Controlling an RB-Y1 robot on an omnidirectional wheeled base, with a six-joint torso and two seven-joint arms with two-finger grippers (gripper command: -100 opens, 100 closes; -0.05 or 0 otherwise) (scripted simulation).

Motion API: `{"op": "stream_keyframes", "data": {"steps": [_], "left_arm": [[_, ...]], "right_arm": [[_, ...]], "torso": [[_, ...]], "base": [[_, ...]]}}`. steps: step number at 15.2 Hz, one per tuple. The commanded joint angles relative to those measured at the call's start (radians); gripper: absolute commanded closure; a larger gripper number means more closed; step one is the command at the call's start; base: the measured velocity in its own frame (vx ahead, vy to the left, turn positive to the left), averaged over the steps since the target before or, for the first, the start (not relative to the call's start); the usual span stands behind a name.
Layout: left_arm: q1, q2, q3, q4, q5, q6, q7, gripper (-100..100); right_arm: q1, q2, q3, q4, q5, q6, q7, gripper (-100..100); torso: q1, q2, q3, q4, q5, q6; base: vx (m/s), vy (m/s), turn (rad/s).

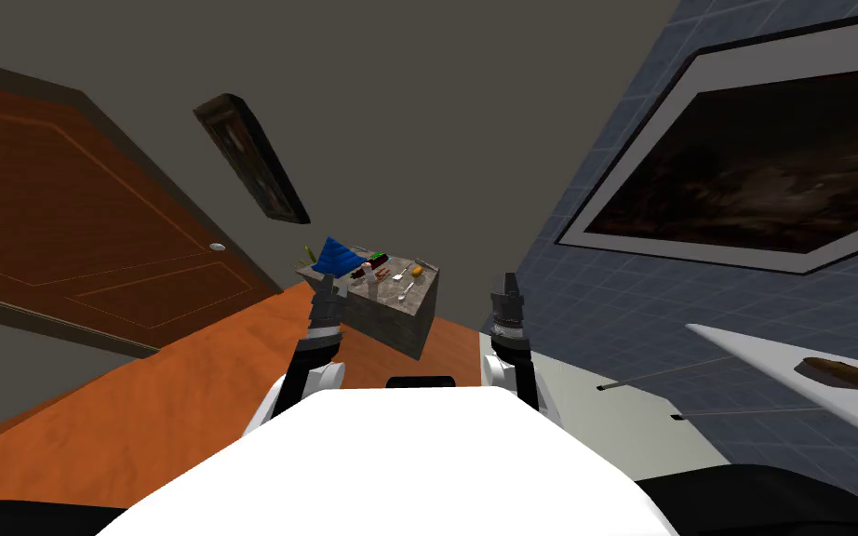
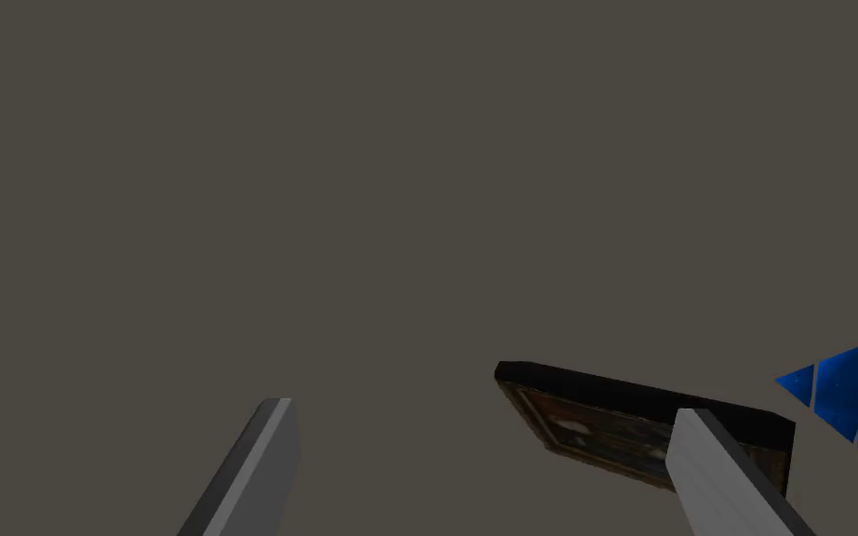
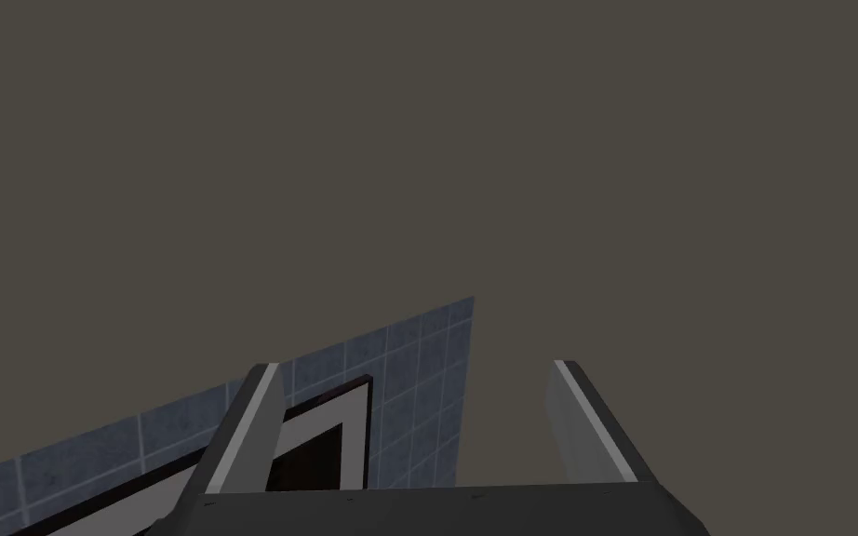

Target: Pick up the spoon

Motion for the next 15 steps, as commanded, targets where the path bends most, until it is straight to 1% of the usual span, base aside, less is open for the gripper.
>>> {"op": "stream_keyframes", "data": {"steps": [1, 4, 5, 7, 8, 10, 11, 13, 14, 15], "left_arm": [[0.005, 0.029, 0.002, 0.003, 0.001, 0.004, 0.001, -100], [0.023, 0.099, 0.008, 0.015, 0.004, 0.022, 0.005, -100], [0.023, 0.1, 0.008, 0.015, 0.004, 0.022, 0.005, -100], [0.043, 0.152, 0.014, 0.027, 0.008, 0.039, 0.008, -100], [0.043, 0.153, 0.014, 0.027, 0.008, 0.039, 0.008, -100], [0.067, 0.206, 0.022, 0.042, 0.012, 0.062, 0.013, -100], [0.067, 0.21, 0.022, 0.042, 0.012, 0.062, 0.013, -100], [0.096, 0.264, 0.031, 0.06, 0.018, 0.088, 0.019, -100], [0.096, 0.27, 0.031, 0.06, 0.018, 0.088, 0.019, -100], [0.111, 0.301, 0.037, 0.07, 0.02, 0.102, 0.022, -100]], "right_arm": [[0.0, 0.0, 0.0, 0.0, 0.0, 0.0, 0.0, 0], [0.0, 0.0, 0.0, 0.0, 0.0, 0.0, 0.0, 0], [0.0, 0.0, 0.0, 0.0, 0.0, 0.0, 0.0, 0], [0.0, 0.0, 0.0, 0.0, 0.0, 0.0, 0.0, 0], [0.0, 0.0, 0.0, 0.0, 0.0, 0.0, 0.0, 0], [0.0, 0.0, 0.0, 0.0, 0.0, 0.0, 0.0, 0], [0.0, 0.0, 0.0, 0.0, 0.0, 0.0, 0.0, 0], [0.0, 0.0, 0.0, 0.0, 0.0, 0.0, 0.0, 0], [0.0, 0.0, 0.0, 0.0, 0.0, 0.0, 0.0, 0], [0.0, 0.0, 0.0, 0.0, 0.0, 0.0, 0.0, 0]], "torso": [[0.0, 0.0, 0.0, 0.0, 0.0, 0.0], [0.0, 0.0, 0.0, 0.0, 0.0, 0.0], [-0.001, 0.0, 0.0, 0.0, 0.0, 0.0], [-0.001, 0.0, 0.0, 0.0, 0.0, 0.0], [-0.001, -0.001, 0.0, 0.0, 0.0, 0.0], [-0.001, -0.001, -0.001, 0.0, 0.0, 0.0], [-0.002, -0.001, -0.001, 0.0, 0.0, 0.001], [-0.002, -0.001, -0.001, 0.0, 0.0, 0.0], [-0.002, -0.001, -0.001, 0.0, 0.0, 0.001], [-0.002, -0.001, -0.001, 0.0, -0.001, 0.0]], "base": [[0.002, -0.005, -0.048], [0.007, -0.015, -0.122], [0.008, -0.016, -0.099], [0.012, -0.021, -0.138], [0.015, -0.023, -0.123], [0.016, -0.028, -0.175], [0.018, -0.026, -0.159], [0.018, -0.034, -0.209], [0.019, -0.032, -0.155], [0.019, -0.03, -0.181]]}}
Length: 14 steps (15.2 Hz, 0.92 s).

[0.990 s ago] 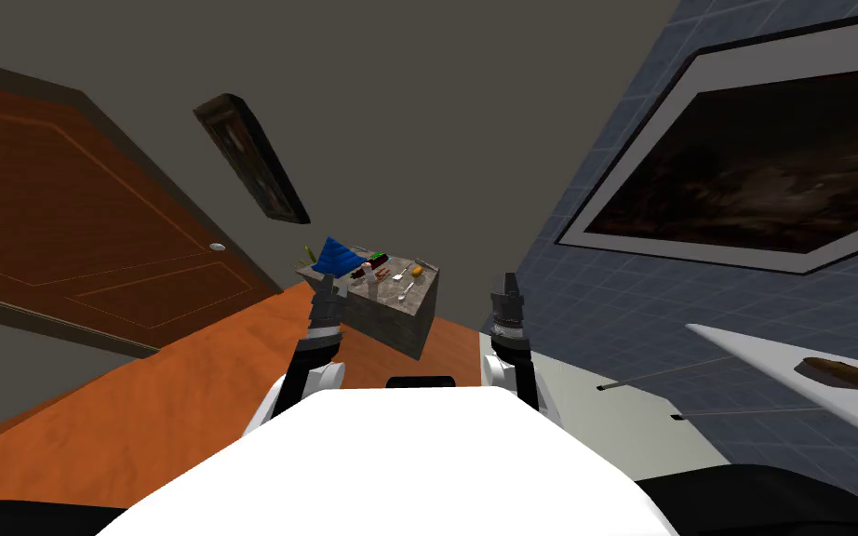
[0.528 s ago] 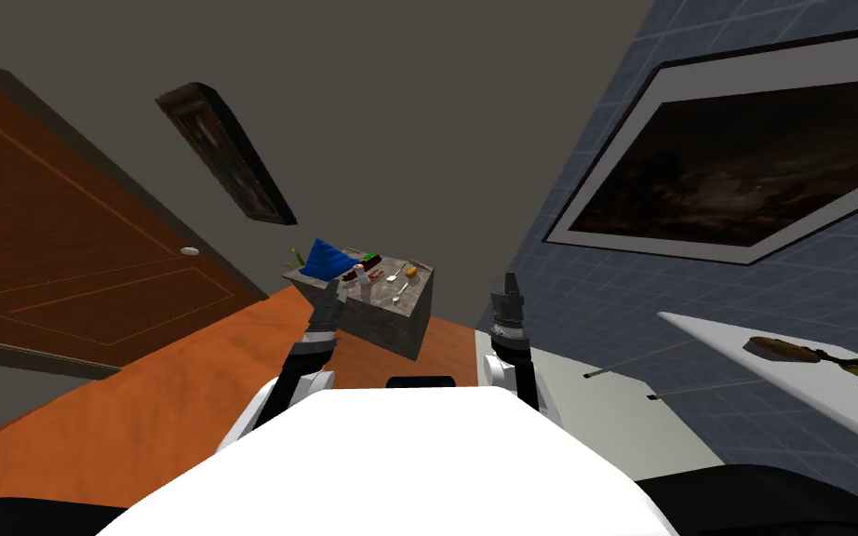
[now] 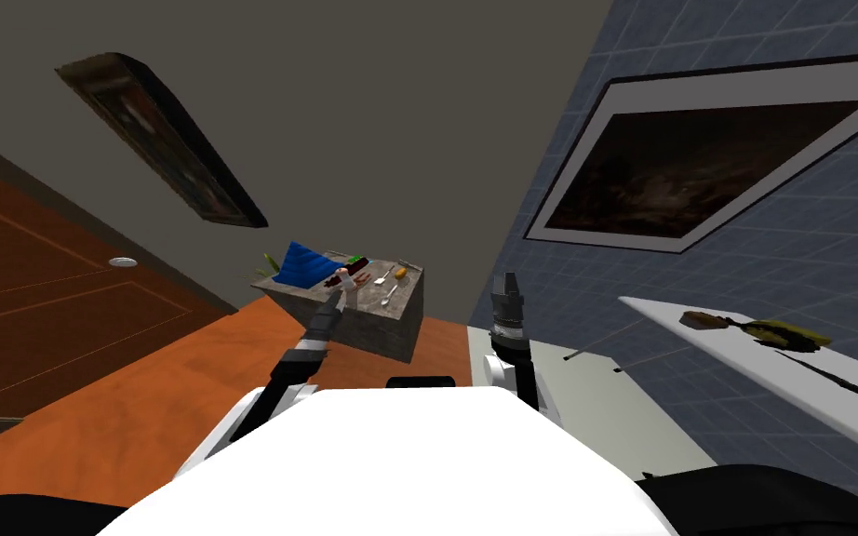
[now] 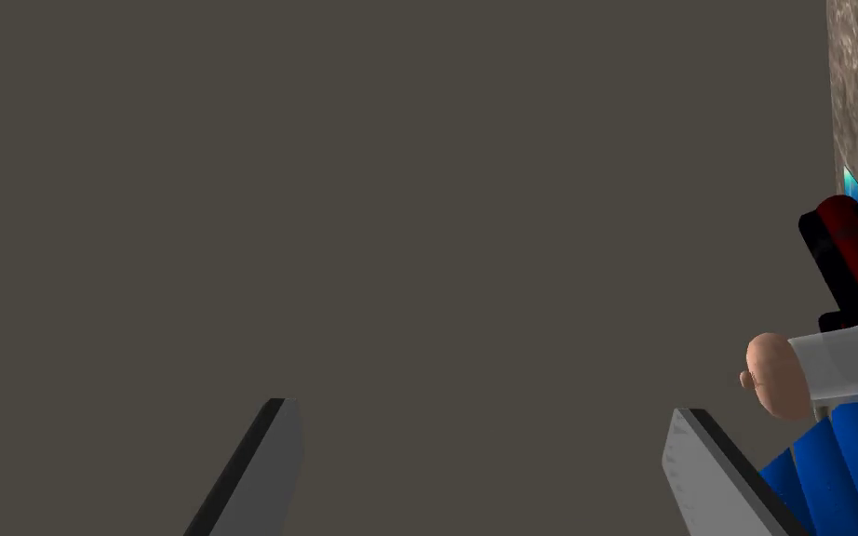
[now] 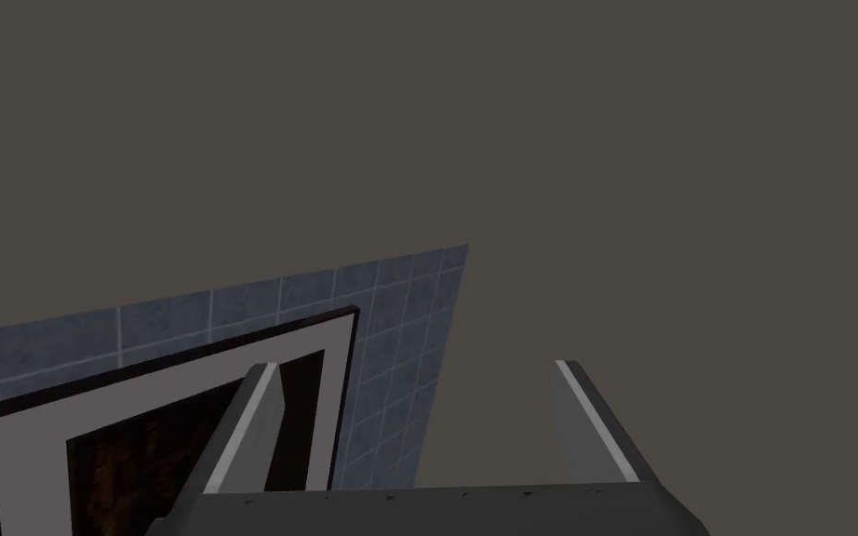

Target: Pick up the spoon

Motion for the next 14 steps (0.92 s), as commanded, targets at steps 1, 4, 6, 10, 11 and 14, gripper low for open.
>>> {"op": "stream_keyframes", "data": {"steps": [1, 4, 6, 10, 11, 14], "left_arm": [[0.012, 0.032, 0.008, 0.007, 0.005, 0.016, 0.006, -100], [0.046, 0.095, 0.019, 0.028, 0.011, 0.047, 0.012, -100], [0.082, 0.154, 0.031, 0.051, 0.018, 0.08, 0.019, -100], [0.12, 0.226, 0.043, 0.075, 0.025, 0.114, 0.027, -100], [0.139, 0.254, 0.049, 0.087, 0.029, 0.132, 0.031, -100], [0.159, 0.291, 0.055, 0.1, 0.032, 0.15, 0.035, -100]], "right_arm": [[0.0, 0.0, 0.0, 0.0, 0.0, 0.0, 0.0, 0], [0.0, 0.0, 0.0, 0.0, 0.0, 0.0, 0.0, 0], [0.0, 0.0, 0.0, 0.0, 0.0, 0.0, 0.0, 0], [0.0, 0.0, 0.0, 0.0, 0.0, 0.0, 0.0, 0], [0.0, 0.0, 0.0, 0.0, 0.0, 0.0, 0.0, 0], [0.0, 0.0, 0.0, 0.0, 0.0, 0.0, 0.0, 0]], "torso": [[0.0, 0.0, 0.0, 0.0, 0.0, 0.0], [0.0, 0.0, 0.0, 0.0, 0.0, 0.0], [0.0, 0.0, 0.0, 0.0, 0.0, 0.0], [-0.001, -0.001, 0.0, 0.0, 0.0, 0.0], [-0.001, -0.001, 0.0, 0.0, 0.0, 0.0], [0.0, -0.001, 0.0, 0.0, 0.0, 0.0]], "base": [[0.014, -0.026, -0.17], [0.023, -0.032, -0.238], [0.027, -0.04, -0.272], [0.032, -0.036, -0.253], [0.034, -0.035, -0.206], [0.026, -0.028, -0.201]]}}
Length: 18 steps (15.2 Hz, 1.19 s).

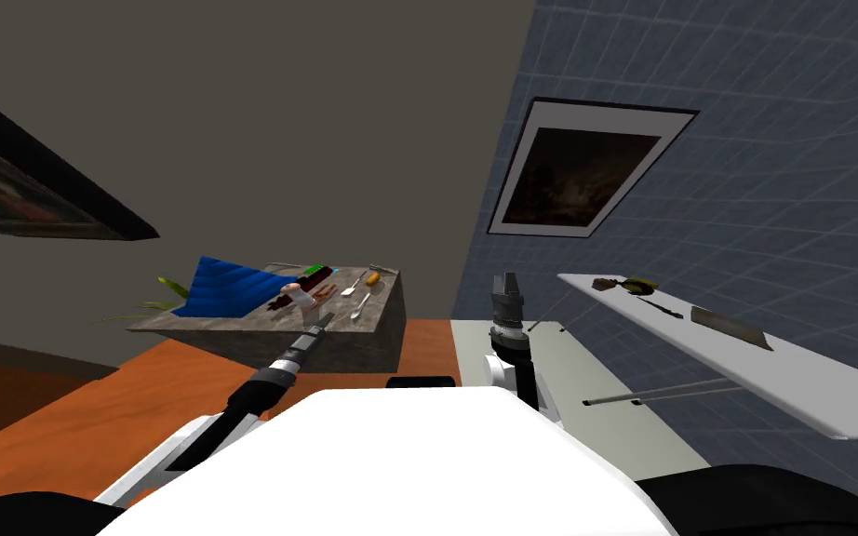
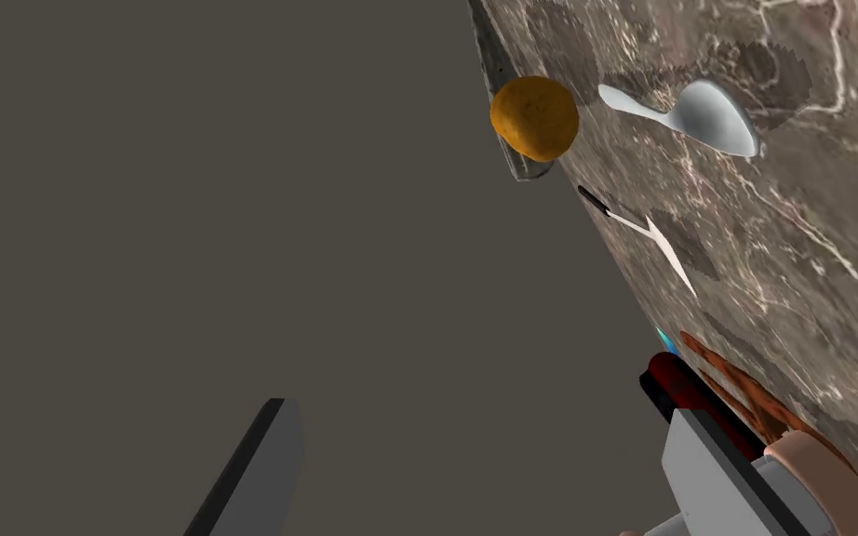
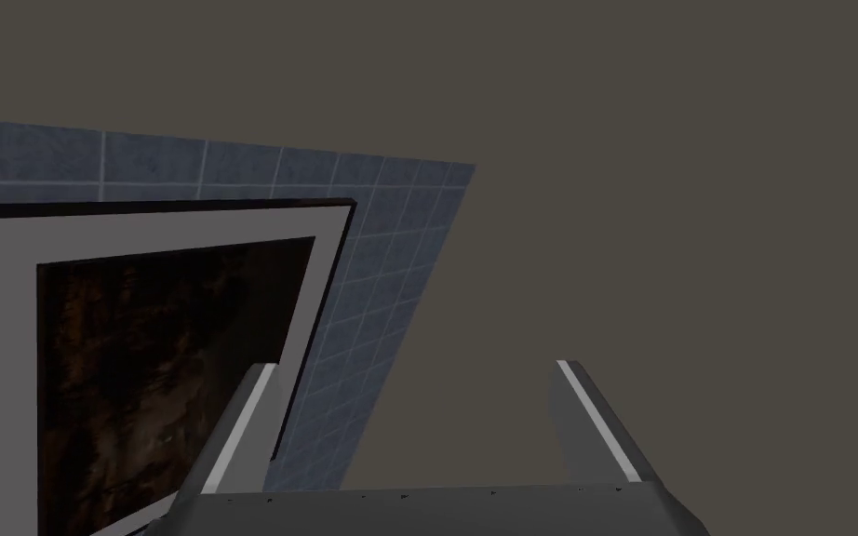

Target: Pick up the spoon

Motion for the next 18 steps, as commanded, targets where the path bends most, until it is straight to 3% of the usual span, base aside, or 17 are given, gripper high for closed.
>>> {"op": "stream_keyframes", "data": {"steps": [1, 4, 9, 12, 13, 14, 18], "left_arm": [[0.03, 0.048, 0.011, 0.011, 0.007, 0.031, 0.008, -100], [0.05, 0.08, 0.017, 0.023, 0.01, 0.049, 0.012, -100], [0.13, 0.197, 0.042, 0.073, 0.025, 0.121, 0.027, -100], [0.149, 0.232, 0.048, 0.085, 0.029, 0.139, 0.031, -100], [0.168, 0.261, 0.053, 0.097, 0.033, 0.156, 0.035, -100], [0.168, 0.261, 0.053, 0.097, 0.033, 0.156, 0.035, -100], [0.222, 0.339, 0.069, 0.131, 0.043, 0.205, 0.045, -100]], "right_arm": [[0.0, 0.0, 0.0, 0.0, 0.0, 0.0, 0.0, 0], [0.0, 0.0, 0.0, 0.0, 0.0, 0.0, 0.0, 0], [0.0, 0.0, 0.0, 0.0, 0.0, 0.0, 0.0, 0], [0.0, 0.0, 0.0, 0.0, 0.0, 0.0, 0.0, 0], [0.0, 0.0, 0.0, 0.0, 0.0, 0.0, 0.0, 0], [0.0, 0.0, 0.0, 0.0, 0.0, 0.0, 0.0, 0], [0.0, 0.0, 0.0, 0.0, 0.0, 0.0, 0.0, 0]], "torso": [[0.0, 0.0, 0.0, 0.0, 0.0, 0.0], [0.0, 0.0, 0.0, 0.0, 0.0, 0.0], [0.0, -0.001, 0.0, 0.0, 0.0, 0.0], [0.0, -0.001, -0.001, 0.0, 0.0, 0.0], [0.0, -0.001, 0.0, 0.0, 0.0, 0.0], [0.0, -0.001, 0.0, 0.0, 0.0, 0.0], [0.0, -0.001, -0.001, 0.0, 0.0, 0.0]], "base": [[0.025, -0.024, -0.237], [0.028, -0.027, -0.206], [0.039, -0.032, -0.277], [0.038, -0.022, -0.214], [0.033, -0.024, -0.202], [0.029, -0.02, -0.164], [0.038, -0.022, -0.257]]}}
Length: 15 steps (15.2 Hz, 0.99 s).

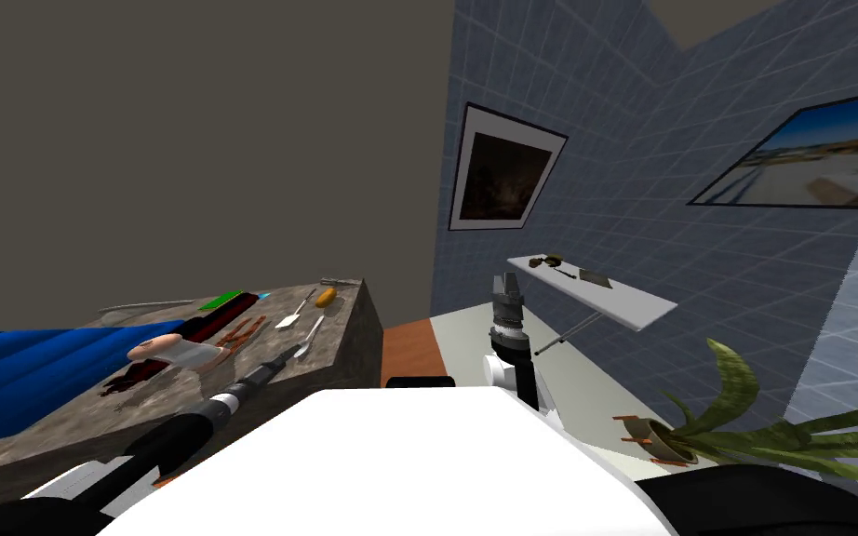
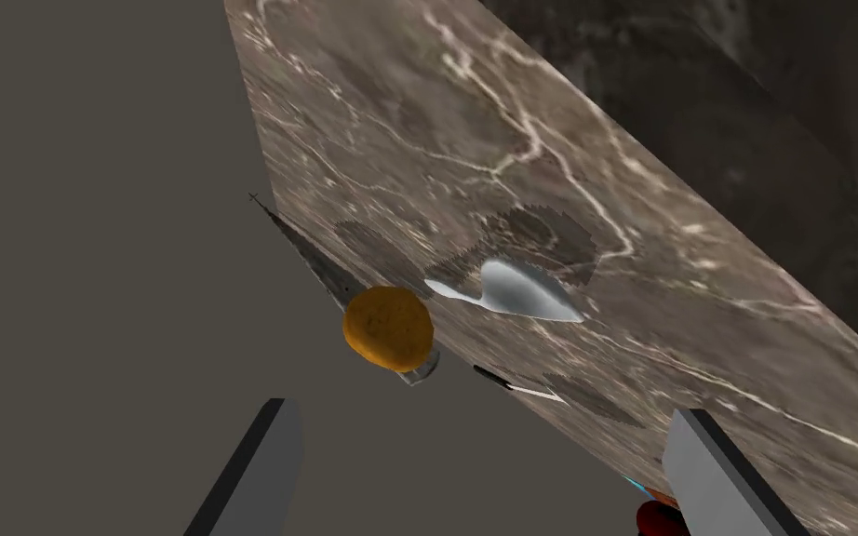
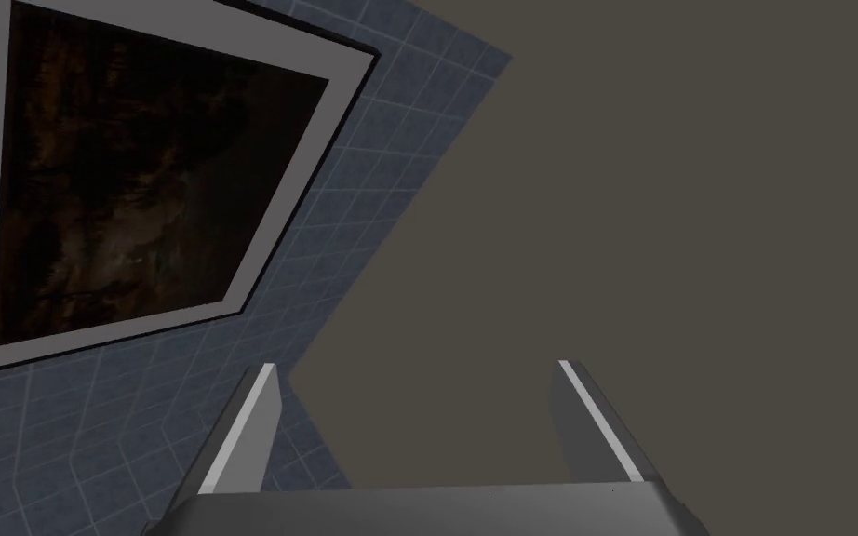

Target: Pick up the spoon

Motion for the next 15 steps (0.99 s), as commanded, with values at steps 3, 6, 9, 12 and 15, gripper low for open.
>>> {"op": "stream_keyframes", "data": {"steps": [3, 6, 9, 12, 15], "left_arm": [[0.058, 0.086, 0.013, 0.037, 0.01, 0.062, 0.011, -100], [0.086, 0.123, 0.019, 0.054, 0.015, 0.086, 0.017, -100], [0.119, 0.165, 0.024, 0.074, 0.022, 0.115, 0.023, -100], [0.131, 0.172, 0.024, 0.078, 0.022, 0.12, 0.023, -100], [0.088, 0.139, -0.007, 0.135, 0.011, 0.108, 0.011, -100]], "right_arm": [[0.0, 0.0, 0.0, 0.0, 0.0, 0.0, 0.0, 0], [0.0, 0.0, 0.0, 0.0, 0.0, 0.0, 0.0, 0], [0.0, 0.0, 0.0, 0.0, 0.0, 0.0, 0.0, 0], [0.0, 0.0, 0.0, 0.0, 0.0, 0.0, 0.0, 0], [0.0, 0.0, 0.0, 0.0, 0.0, 0.0, 0.0, 0]], "torso": [[0.0, -0.001, 0.0, 0.0, 0.0, 0.001], [0.0, -0.001, 0.0, 0.0, 0.0, 0.0], [0.0, 0.0, 0.0, 0.0, 0.0, 0.0], [0.0, 0.0, 0.0, 0.0, 0.0, 0.0], [0.002, 0.001, 0.001, 0.0, 0.001, 0.0]], "base": [[0.049, -0.026, -0.333], [0.041, -0.018, -0.185], [0.04, -0.015, -0.235], [0.034, -0.009, -0.163], [0.028, 0.02, -0.097]]}}
